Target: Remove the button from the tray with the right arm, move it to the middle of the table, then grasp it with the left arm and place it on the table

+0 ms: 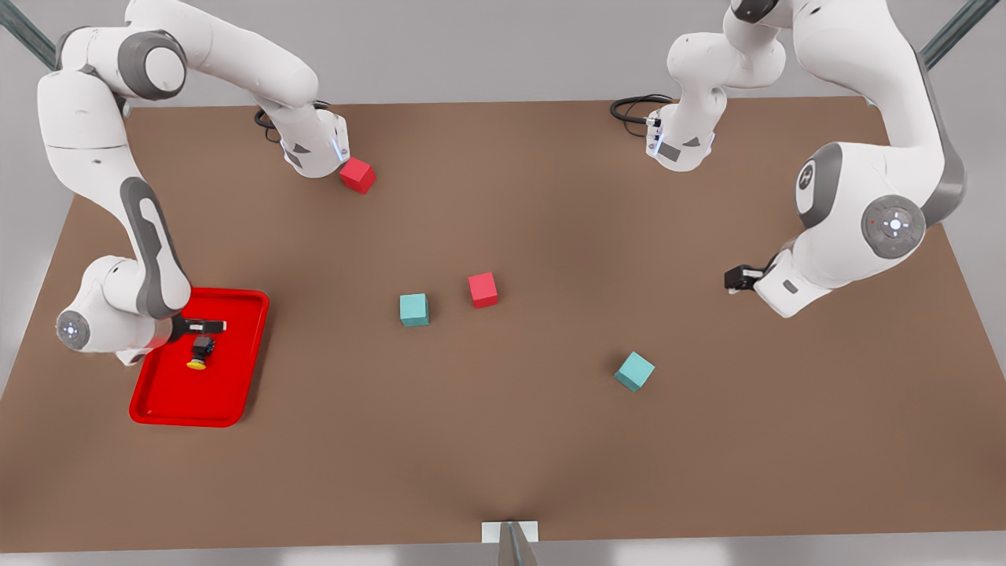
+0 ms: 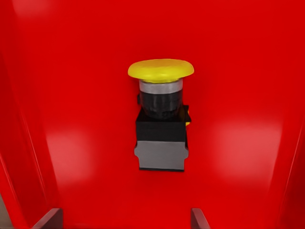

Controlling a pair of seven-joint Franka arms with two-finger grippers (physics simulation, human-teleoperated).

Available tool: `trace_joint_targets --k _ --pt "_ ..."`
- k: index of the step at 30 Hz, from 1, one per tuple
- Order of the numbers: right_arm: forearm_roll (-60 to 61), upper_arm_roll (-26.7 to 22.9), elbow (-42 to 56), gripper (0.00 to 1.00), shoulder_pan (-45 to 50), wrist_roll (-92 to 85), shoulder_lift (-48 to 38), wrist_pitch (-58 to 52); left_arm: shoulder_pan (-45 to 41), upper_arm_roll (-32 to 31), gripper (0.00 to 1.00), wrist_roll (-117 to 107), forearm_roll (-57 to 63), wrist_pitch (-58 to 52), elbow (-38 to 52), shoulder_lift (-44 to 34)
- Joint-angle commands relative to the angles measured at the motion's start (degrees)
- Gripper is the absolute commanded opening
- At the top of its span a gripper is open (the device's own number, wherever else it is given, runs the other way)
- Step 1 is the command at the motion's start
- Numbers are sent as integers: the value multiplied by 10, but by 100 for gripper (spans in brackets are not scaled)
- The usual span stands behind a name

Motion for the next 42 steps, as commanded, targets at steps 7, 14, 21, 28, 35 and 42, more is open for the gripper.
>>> trace_joint_targets --k 7,14,21,28,35,42 --pt "-43 26 -24 100 -30 -70 14 165 -4 0 100 -26 3 53 -4 6" --pt "-46 24 -57 100 -35 -69 6 199 -6 0 100 -30 3 54 -2 8" --pt "-47 23 -81 100 -30 -67 2 221 -9 0 100 -30 3 54 -2 7" --pt "-55 22 -74 100 -24 -67 7 223 -8 0 100 -30 3 60 -2 6" --pt "-82 21 -43 100 -29 -67 24 223 -7 1 100 -30 3 59 -2 5" --pt "-185 45 -50 100 -37 -80 26 228 -8 0 100 -30 4 57 -2 3"
